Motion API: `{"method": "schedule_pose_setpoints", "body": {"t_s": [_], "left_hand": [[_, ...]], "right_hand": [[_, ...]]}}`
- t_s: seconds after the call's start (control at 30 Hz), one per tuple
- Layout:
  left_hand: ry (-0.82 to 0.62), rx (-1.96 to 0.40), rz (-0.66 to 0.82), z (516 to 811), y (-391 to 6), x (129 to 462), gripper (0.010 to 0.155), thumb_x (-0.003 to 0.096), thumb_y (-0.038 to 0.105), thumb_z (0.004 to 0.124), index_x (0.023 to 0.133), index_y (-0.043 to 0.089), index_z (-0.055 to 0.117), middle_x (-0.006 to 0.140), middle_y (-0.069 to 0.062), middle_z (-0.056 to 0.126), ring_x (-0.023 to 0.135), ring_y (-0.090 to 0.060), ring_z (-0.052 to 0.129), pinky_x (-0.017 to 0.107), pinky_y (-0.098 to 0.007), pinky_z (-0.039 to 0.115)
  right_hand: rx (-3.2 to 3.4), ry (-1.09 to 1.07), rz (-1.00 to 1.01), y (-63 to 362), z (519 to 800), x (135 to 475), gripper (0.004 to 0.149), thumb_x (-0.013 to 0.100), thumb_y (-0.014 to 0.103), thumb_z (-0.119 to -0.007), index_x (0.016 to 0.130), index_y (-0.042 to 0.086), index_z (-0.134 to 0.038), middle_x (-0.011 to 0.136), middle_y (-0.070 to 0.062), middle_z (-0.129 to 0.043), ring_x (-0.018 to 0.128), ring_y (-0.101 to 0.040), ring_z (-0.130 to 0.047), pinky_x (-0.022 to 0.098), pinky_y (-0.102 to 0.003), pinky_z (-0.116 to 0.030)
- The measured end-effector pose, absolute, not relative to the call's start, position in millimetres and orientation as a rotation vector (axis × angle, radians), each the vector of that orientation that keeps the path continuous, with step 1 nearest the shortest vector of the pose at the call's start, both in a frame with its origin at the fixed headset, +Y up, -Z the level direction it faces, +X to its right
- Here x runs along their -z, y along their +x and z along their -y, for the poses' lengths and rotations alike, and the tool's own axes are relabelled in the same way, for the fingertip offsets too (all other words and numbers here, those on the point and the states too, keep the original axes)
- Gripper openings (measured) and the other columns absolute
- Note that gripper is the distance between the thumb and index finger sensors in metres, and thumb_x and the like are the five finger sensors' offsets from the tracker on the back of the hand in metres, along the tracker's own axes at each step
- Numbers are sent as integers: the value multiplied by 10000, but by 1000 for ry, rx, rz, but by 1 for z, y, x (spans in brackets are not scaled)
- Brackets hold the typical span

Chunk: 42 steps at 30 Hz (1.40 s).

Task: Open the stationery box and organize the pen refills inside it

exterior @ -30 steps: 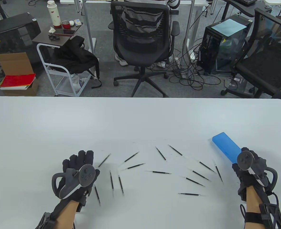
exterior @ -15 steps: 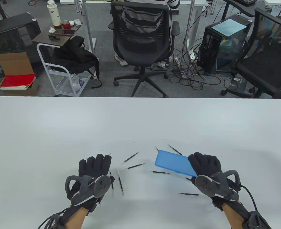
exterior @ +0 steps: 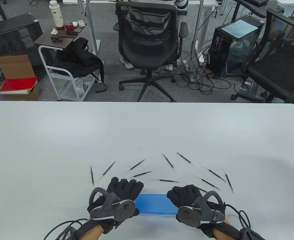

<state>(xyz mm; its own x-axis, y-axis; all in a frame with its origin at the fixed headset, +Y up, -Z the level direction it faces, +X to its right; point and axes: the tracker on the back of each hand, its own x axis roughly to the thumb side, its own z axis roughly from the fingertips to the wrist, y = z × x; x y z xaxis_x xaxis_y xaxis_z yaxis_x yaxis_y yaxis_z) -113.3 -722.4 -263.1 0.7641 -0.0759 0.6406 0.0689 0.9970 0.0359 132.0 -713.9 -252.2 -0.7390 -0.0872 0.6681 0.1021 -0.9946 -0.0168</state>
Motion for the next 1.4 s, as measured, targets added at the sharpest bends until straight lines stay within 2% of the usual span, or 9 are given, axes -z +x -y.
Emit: {"method": "schedule_pose_setpoints", "body": {"t_s": [0.27,0.63,1.07,1.23,1.4], "left_hand": [[-48,198,743,740,-94,259,931,418,623,847,1163,182,506,1168,-97,703,1022,-388,815,757,-677,552],[-22,245,755,746,-85,256,883,421,589,862,1138,162,576,1123,-106,756,978,-363,861,760,-667,561],[8,336,750,748,-71,250,875,415,584,871,1120,127,628,1099,-129,787,945,-387,877,758,-676,555],[5,349,735,747,-70,251,879,414,588,869,1127,139,616,1107,-113,783,952,-374,878,757,-677,549],[-6,360,698,745,-70,254,913,392,598,863,1141,160,581,1118,-92,775,960,-359,878,758,-680,536]], "right_hand": [[2818,-1136,119,127,725,254,881,390,477,-920,1125,153,-559,1148,-230,-680,942,-447,-802,753,-646,-621],[2752,-1111,172,119,740,258,901,388,461,-923,1131,148,-520,1153,-228,-670,947,-441,-824,756,-630,-636],[2774,-1100,234,120,735,263,870,401,439,-920,1132,160,-537,1146,-224,-678,985,-446,-814,766,-620,-634],[2801,-1085,277,121,731,265,835,425,439,-897,1132,160,-552,1160,-231,-683,1000,-452,-829,762,-627,-637],[2831,-1065,308,123,722,274,762,452,444,-860,1122,186,-606,1166,-214,-740,1048,-441,-771,768,-624,-620]]}}
